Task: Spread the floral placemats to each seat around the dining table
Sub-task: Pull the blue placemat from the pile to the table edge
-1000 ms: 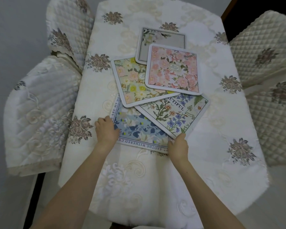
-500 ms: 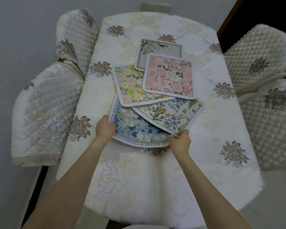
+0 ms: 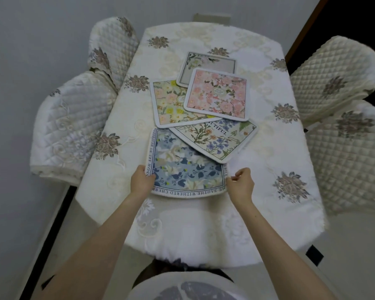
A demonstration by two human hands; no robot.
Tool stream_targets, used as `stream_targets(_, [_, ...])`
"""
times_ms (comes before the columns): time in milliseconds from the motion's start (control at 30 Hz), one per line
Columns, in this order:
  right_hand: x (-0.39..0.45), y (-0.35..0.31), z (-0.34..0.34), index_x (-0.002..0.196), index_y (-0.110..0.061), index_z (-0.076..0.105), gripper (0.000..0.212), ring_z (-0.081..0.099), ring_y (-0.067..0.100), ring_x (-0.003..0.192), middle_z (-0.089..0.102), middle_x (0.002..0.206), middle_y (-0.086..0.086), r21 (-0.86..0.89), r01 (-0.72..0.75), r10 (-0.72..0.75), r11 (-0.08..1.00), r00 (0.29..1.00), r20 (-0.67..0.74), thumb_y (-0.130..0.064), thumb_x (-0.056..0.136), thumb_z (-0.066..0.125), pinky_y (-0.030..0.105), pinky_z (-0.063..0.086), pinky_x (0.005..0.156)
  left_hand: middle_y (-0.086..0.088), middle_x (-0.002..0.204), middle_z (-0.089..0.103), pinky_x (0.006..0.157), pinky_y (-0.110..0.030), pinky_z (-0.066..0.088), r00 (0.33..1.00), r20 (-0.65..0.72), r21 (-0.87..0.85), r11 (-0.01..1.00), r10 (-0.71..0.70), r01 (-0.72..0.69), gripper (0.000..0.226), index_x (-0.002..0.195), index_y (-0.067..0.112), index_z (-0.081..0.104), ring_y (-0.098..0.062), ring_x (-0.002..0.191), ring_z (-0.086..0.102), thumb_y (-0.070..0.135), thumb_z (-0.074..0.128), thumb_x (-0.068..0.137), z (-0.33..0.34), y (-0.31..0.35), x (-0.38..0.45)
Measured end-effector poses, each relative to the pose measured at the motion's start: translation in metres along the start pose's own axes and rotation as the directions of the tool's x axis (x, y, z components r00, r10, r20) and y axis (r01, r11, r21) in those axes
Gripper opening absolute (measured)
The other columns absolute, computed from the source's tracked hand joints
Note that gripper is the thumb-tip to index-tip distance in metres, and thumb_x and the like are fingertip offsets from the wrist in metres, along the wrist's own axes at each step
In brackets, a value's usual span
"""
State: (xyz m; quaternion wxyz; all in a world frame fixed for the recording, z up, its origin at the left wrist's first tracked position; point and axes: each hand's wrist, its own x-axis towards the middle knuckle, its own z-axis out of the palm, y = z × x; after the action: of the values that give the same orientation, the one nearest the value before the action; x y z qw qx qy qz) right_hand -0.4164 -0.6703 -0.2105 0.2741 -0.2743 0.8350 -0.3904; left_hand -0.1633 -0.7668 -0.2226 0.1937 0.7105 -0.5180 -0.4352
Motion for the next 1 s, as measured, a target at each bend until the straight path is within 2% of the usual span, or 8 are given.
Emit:
stream_targets(100, [-0.012,0.030,-0.009,0.105,-0.009,0.041,0.022,0.053,0.021,0.070,0.059,0.092,0.013,-0.065,-0.034,0.040,0.997,0.995,0.089,0.000,0.087,0.051,0.028,0.040,0.053,-0.022,0.104,0.064,0.065,-0.030,0.040,1.000,0.012,0.042,0.999,-0.007,0.007,0.020,0.101,0.000,0.051,-0.025,0.079,0.054,0.006,0.061,0.085,0.018,-0.024,-0.026])
stream_targets(233, [-0.016,0.057,-0.020,0.127,-0.001,0.042,0.040,0.057,0.030,0.087,0.060,0.112,0.021,-0.237,-0.052,0.096,0.970,0.979,0.178,0.001,0.088,0.048,0.033,0.044,0.069,-0.024,0.107,0.064,0.066,-0.030,0.041,1.000,-0.007,0.088,0.996,0.005,-0.004,0.024,0.104,-0.005,0.051,-0.032,0.088,0.060,0.007,0.061,0.086,0.030,-0.044,-0.049])
stream_targets(333, [-0.010,0.062,-0.024,0.121,0.000,0.049,0.036,0.060,0.034,0.096,0.063,0.110,0.020,-0.293,-0.041,0.113,0.955,0.965,0.236,-0.001,0.085,0.053,0.033,0.045,0.071,-0.025,0.105,0.063,0.067,-0.033,0.043,0.999,-0.017,0.145,0.989,0.029,-0.026,0.027,0.102,-0.005,0.054,-0.036,0.092,0.060,0.010,0.065,0.083,0.029,-0.049,-0.051])
stream_targets(433, [-0.001,0.058,-0.022,0.105,0.003,0.056,0.023,0.061,0.034,0.090,0.065,0.101,0.019,-0.331,-0.036,0.129,0.943,0.956,0.262,-0.006,0.083,0.057,0.034,0.045,0.067,-0.023,0.106,0.061,0.073,-0.039,0.048,0.999,-0.015,0.177,0.983,0.048,-0.044,0.030,0.103,-0.003,0.056,-0.036,0.093,0.059,0.010,0.068,0.078,0.025,-0.048,-0.043])
stream_targets(533, [0.011,0.055,-0.016,0.096,0.008,0.060,0.019,0.062,0.035,0.084,0.068,0.094,0.022,-0.340,-0.020,0.107,0.940,0.965,0.239,-0.006,0.084,0.055,0.034,0.043,0.065,-0.021,0.106,0.064,0.072,-0.035,0.045,0.997,-0.025,0.169,0.984,0.068,-0.062,0.029,0.105,-0.001,0.058,-0.035,0.093,0.061,0.009,0.067,0.079,0.021,-0.046,-0.029])
stream_targets(733, [0.026,0.047,-0.005,0.109,0.002,0.056,0.024,0.058,0.031,0.087,0.065,0.102,0.018,-0.281,-0.014,0.070,0.960,0.979,0.190,-0.007,0.088,0.058,0.028,0.039,0.070,-0.020,0.106,0.060,0.074,-0.030,0.041,0.996,-0.043,0.133,0.988,0.083,-0.076,0.036,0.107,0.001,0.059,-0.033,0.091,0.060,0.008,0.073,0.074,0.020,-0.040,-0.011])
stream_targets(833, [0.021,0.049,-0.006,0.107,0.001,0.053,0.021,0.053,0.026,0.079,0.064,0.098,0.018,-0.261,-0.022,0.076,0.965,0.977,0.201,-0.004,0.087,0.057,0.029,0.037,0.065,-0.019,0.105,0.058,0.070,-0.030,0.040,0.994,-0.054,0.124,0.988,0.095,-0.088,0.038,0.104,0.002,0.058,-0.029,0.083,0.058,0.006,0.076,0.071,0.022,-0.043,-0.015])
stream_targets(1000, [0.005,0.066,-0.024,0.097,-0.005,0.047,0.013,0.060,0.035,0.081,0.062,0.090,0.017,-0.252,-0.015,0.077,0.968,0.968,0.238,-0.003,0.087,0.056,0.034,0.045,0.062,-0.016,0.102,0.056,0.068,-0.028,0.040,0.992,-0.049,0.135,0.985,0.115,-0.108,0.039,0.104,0.005,0.058,-0.022,0.077,0.055,0.006,0.077,0.070,0.029,-0.054,-0.036])
